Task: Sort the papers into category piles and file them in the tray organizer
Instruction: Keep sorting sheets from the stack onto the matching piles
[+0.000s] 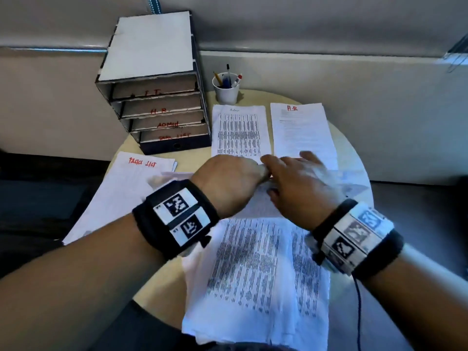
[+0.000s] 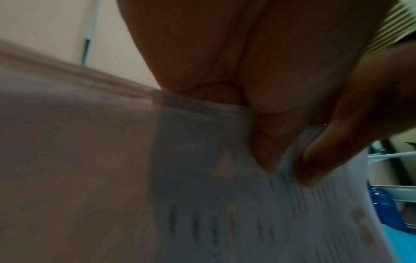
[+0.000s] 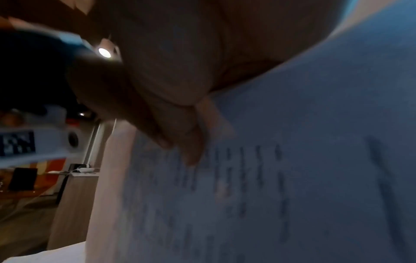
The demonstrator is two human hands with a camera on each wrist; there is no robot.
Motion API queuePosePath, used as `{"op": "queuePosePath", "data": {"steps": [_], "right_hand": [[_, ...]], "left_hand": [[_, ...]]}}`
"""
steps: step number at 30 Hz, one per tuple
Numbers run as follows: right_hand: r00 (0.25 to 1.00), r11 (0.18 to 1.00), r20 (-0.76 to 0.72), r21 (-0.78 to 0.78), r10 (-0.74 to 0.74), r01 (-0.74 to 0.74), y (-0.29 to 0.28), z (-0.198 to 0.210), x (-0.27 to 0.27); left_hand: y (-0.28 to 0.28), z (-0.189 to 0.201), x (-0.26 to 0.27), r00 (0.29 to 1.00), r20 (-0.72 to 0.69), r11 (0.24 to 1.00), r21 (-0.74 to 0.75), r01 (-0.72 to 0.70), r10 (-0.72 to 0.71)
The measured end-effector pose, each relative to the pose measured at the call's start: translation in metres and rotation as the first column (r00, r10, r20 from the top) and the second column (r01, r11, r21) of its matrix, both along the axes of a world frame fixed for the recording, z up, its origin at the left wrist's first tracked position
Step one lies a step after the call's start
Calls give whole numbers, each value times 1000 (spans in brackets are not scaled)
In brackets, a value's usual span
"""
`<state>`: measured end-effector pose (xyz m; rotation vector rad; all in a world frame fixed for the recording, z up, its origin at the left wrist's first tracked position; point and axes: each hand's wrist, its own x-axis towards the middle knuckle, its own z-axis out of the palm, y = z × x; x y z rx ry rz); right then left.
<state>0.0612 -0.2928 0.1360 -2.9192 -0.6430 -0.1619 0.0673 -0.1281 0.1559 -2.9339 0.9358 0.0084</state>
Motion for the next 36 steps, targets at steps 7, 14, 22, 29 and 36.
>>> {"op": "queuePosePath", "data": {"steps": [7,14,22,29,36], "right_hand": [[914,857,-373,405,-161,317,-36,-22,26],[939,456,-343,830,-40,322,-42,1,30],[949,264,-249,918,-194,295,-7,-14,11],[827,283,-550,779,-121,560,-5,-87,-36],[862,51,-496,863,-102,503,16,-73,-30]], "left_hand": [[64,8,21,804,411,845,-497,-199,431],[90,-52,13,672,-736,-139,-677,-723,85],[63,-23,3,888,-388,-46,-920,-390,247],[64,-109,-54,723,-652,-80,-752,-654,228],[45,-102,-49,749,-597,-160,-801,-577,287]]}}
